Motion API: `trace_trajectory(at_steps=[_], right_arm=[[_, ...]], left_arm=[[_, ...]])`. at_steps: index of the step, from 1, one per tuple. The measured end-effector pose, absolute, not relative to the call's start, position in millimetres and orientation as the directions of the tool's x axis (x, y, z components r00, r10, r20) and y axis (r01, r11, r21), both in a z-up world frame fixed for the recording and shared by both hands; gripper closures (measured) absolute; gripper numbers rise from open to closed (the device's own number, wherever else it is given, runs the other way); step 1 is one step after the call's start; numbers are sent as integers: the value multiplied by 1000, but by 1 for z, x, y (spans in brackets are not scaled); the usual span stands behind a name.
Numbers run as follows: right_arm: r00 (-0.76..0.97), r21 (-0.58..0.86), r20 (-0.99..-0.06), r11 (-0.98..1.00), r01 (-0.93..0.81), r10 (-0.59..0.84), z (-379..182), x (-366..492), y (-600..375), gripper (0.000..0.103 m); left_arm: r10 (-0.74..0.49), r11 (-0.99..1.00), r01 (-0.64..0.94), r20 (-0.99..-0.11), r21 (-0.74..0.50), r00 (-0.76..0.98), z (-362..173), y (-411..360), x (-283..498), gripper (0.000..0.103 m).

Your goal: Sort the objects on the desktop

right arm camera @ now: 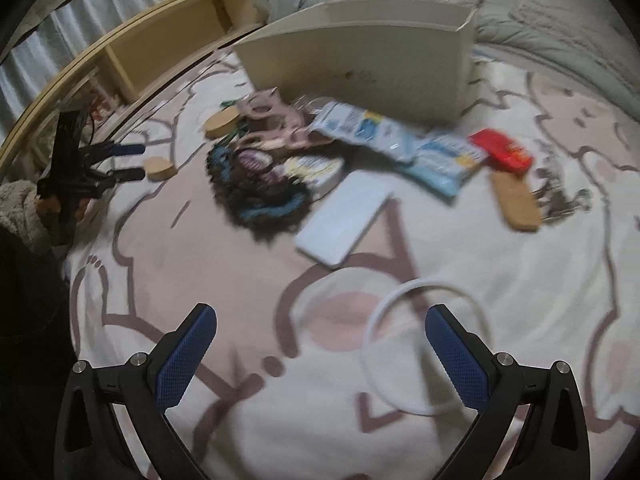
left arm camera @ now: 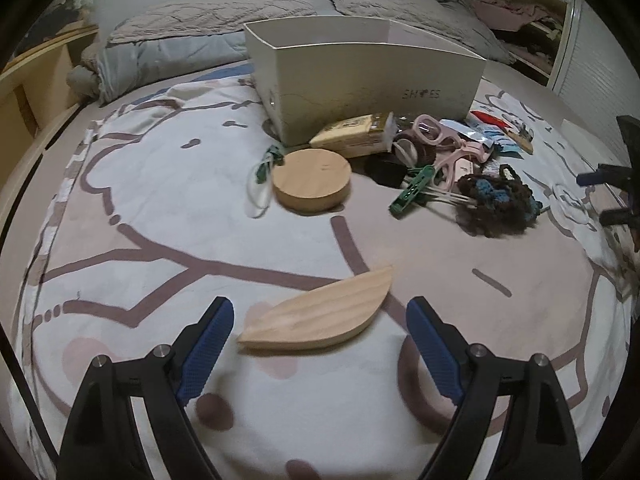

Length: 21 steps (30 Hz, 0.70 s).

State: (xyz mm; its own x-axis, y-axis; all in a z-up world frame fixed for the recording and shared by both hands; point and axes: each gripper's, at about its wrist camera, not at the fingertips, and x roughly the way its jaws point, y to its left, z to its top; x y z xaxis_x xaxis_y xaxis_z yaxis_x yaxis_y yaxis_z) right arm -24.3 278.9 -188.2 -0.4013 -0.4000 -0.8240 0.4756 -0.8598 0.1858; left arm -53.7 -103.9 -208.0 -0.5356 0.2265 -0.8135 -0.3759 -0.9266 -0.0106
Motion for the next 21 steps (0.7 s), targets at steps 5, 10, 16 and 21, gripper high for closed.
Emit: trace_trajectory(at_steps=[5, 10, 16, 21], right_arm=[[-442, 123, -836, -896, 426, -325, -188, -27, 297, 0], [-420, 107, -865, -920, 378, -274, -200, -31, 307, 0], [-402, 86, -881, -920, 381, -249, -209, -32, 311, 0], [-401, 80, -886, -929, 362, -233, -212, -34, 318, 0]], left_arm=[[237, -919, -395, -817, -12, -525, -210, -93, -58, 14], [220, -912, -409, -832, 9, -509, -218, -84, -62, 14], [212, -914, -405, -847, 5, -488, -224, -83, -66, 14], [263, -909, -413, -846, -56, -464, -218, -87, -62, 15]])
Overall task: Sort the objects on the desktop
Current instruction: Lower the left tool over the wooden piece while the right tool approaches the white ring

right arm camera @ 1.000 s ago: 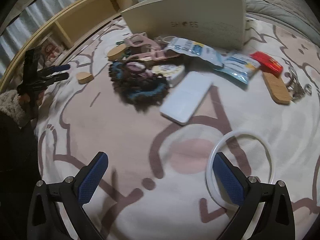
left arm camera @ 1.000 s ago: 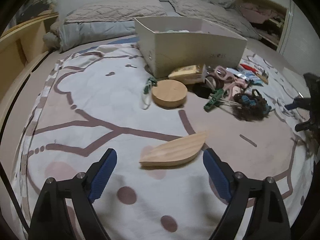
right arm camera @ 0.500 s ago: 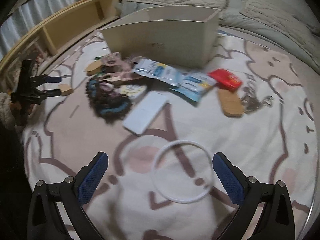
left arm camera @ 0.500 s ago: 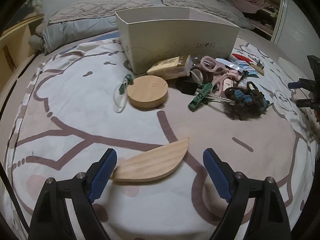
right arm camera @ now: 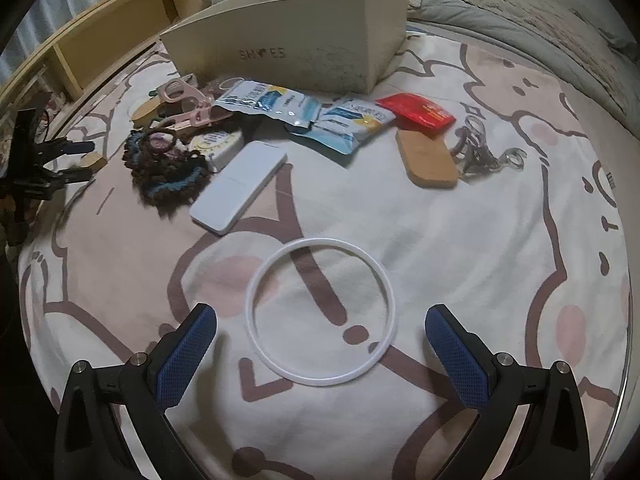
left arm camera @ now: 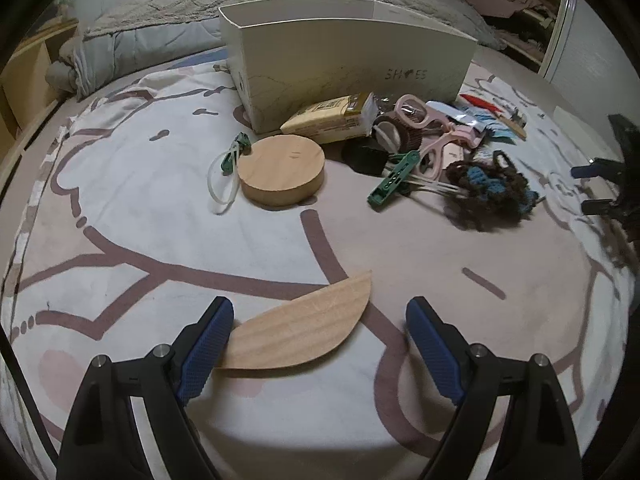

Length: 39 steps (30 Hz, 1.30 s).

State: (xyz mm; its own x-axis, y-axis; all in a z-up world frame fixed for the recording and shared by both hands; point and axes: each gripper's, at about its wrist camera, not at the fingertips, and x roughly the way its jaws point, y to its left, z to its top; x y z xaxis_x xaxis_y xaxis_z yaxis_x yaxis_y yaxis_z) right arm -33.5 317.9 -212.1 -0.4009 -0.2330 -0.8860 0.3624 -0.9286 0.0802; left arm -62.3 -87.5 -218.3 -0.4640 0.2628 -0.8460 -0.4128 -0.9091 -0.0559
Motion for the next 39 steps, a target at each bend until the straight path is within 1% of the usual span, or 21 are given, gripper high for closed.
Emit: trace_trajectory(at_steps=[4, 10, 12, 14, 17, 19, 24, 30, 35, 37, 39], right_arm=[[-400, 82, -889, -937, 339, -222, -215, -36, 325, 0], [-401, 86, -892, -948, 306, -210, -216, -39, 334, 0], [-398, 101, -891, -950, 294, -217, -217, -40, 337, 0], [-390, 125, -891, -952, 280, -232, -218, -40, 337, 0], [-377, 141, -892, -946, 291, -249, -220, -40, 330, 0], [-372, 128, -896, -942, 310, -244, -223, -40, 322, 0], [-381, 80, -898, -932, 353, -222, -230, -39, 309, 0], [-437, 31, -878, -935, 352, -193, -237, -39, 305, 0], [-463, 36, -864, -941, 337, -199, -239, -37, 307, 0], [-469, 38, -859, -940, 339, -204, -241, -38, 308, 0], [-471, 40, -858, -941, 336, -204, -241, -39, 307, 0]], left_arm=[[322, -892, -436, -847, -121, -423, -214, -89, -56, 15], [387, -849, -496, -855, -183, -345, -210, -84, -44, 15], [402, -842, -504, -846, -193, -349, -207, -83, -41, 15], [393, -849, -499, -837, -173, -379, -204, -82, -41, 15], [346, -869, -482, -834, -113, -430, -204, -80, -46, 15], [315, -881, -466, -834, -80, -453, -207, -78, -51, 17], [295, -877, -479, -840, -48, -455, -218, -72, -58, 17], [246, -867, -499, -859, 13, -449, -235, -61, -59, 16], [247, -872, -490, -863, 0, -440, -239, -63, -62, 12], [235, -877, -480, -871, 1, -431, -241, -64, -64, 1], [229, -881, -474, -875, 0, -427, -243, -64, -65, 1]])
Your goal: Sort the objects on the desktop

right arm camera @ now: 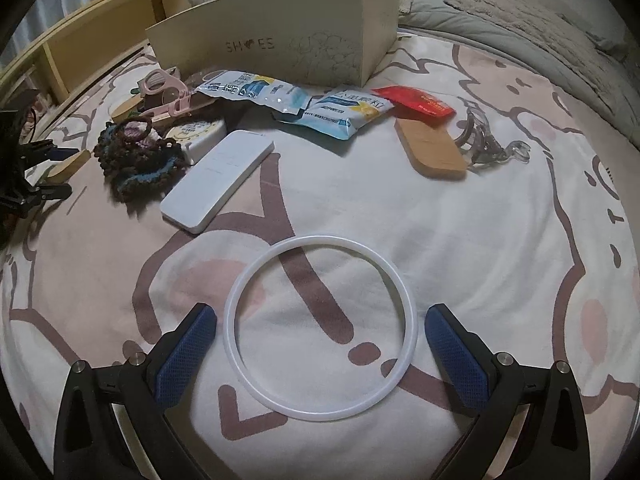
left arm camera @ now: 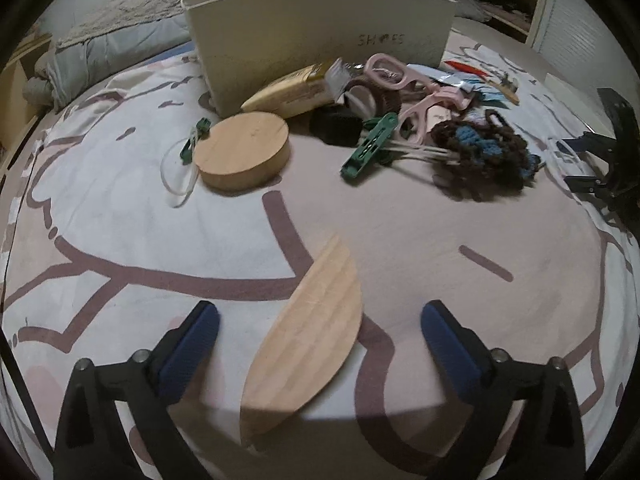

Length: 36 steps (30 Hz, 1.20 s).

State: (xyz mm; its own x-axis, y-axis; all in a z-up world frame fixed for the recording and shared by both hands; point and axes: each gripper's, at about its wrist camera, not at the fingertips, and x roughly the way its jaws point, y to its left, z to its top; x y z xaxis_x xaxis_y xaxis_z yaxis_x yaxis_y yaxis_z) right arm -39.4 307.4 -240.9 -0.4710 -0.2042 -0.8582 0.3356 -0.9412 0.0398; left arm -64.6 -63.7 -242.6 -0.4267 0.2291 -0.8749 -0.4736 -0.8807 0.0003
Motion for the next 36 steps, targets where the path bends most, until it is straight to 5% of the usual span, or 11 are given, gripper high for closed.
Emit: trace_trajectory(at_steps=[16, 25, 36], right_arm=[[-471, 54, -857, -946, 320, -209, -244, -41, 308, 0], [-475, 53, -855, -946, 321, -209, -244, -40, 307, 0], [-485, 50, -849, -945, 323, -211, -244, -39, 307, 0]], left_arm=[[228, -884, -468, -874, 0, -430, -242, -64, -59, 1], [296, -877, -479, -829, -39, -474, -232, -72, -52, 43], [305, -871, -491, -804, -19, -510, -232, -72, -42, 58]])
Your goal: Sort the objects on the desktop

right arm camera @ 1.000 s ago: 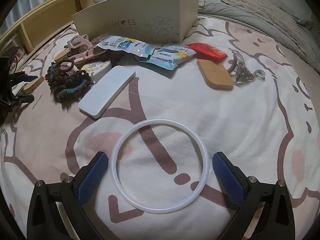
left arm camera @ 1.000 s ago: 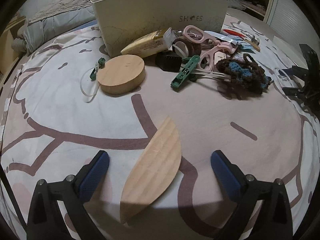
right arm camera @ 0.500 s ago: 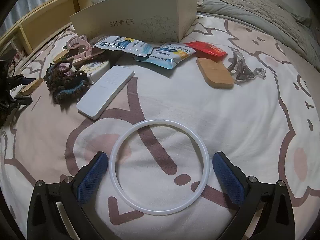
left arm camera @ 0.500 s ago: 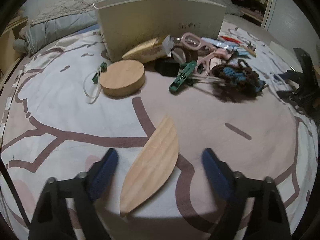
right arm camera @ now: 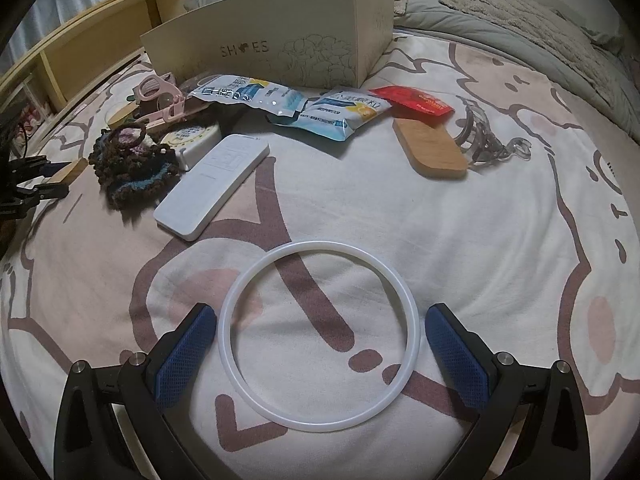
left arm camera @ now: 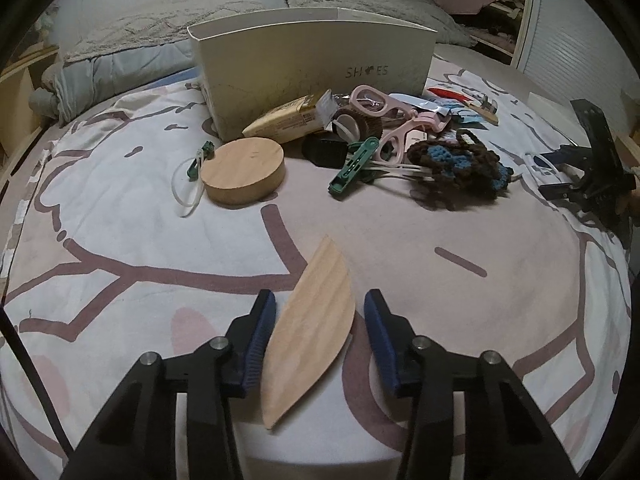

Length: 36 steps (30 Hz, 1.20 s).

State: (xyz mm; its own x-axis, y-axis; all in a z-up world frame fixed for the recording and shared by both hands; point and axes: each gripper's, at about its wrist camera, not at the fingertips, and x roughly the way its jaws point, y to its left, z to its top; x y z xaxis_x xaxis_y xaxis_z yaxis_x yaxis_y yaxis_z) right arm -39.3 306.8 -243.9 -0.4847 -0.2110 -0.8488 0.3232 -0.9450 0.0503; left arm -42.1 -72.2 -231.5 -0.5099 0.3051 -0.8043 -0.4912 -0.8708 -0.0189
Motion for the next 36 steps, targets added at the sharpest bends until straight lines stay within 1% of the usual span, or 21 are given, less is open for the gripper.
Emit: trace_trajectory(at_steps=[3, 6, 8, 12, 15, 26, 36], right_arm=[[-489, 50, -846, -945, 324, -212, -243, -39, 308, 0], [-488, 48, -846, -944, 327, -212, -241, -39, 307, 0], [-475, 53, -854, -944, 325, -211, -240, -39, 307, 2], [-467, 47, -861, -945, 323, -202, -236, -34, 305, 11], [-471, 37, -858, -941, 337, -203, -234, -30, 301, 19], [-448, 24, -875, -940, 340, -184, -228, -30, 296, 19], [-467, 21, -864, -941, 338, -187, -216, -33, 293, 19]], left_arm=[[304, -867, -499, -802, -9, -514, -231, -71, -40, 62], [296, -866, -500, -800, 5, -521, -232, -70, -38, 62], [293, -864, -503, -799, 13, -524, -232, -70, -37, 64], [295, -862, -507, -797, 15, -526, -232, -70, -35, 69], [289, -864, -504, -799, 20, -528, -232, -69, -35, 69], [262, -876, -481, -800, 38, -540, -228, -69, -36, 69], [250, -899, -437, -790, 25, -559, -221, -78, -40, 69]])
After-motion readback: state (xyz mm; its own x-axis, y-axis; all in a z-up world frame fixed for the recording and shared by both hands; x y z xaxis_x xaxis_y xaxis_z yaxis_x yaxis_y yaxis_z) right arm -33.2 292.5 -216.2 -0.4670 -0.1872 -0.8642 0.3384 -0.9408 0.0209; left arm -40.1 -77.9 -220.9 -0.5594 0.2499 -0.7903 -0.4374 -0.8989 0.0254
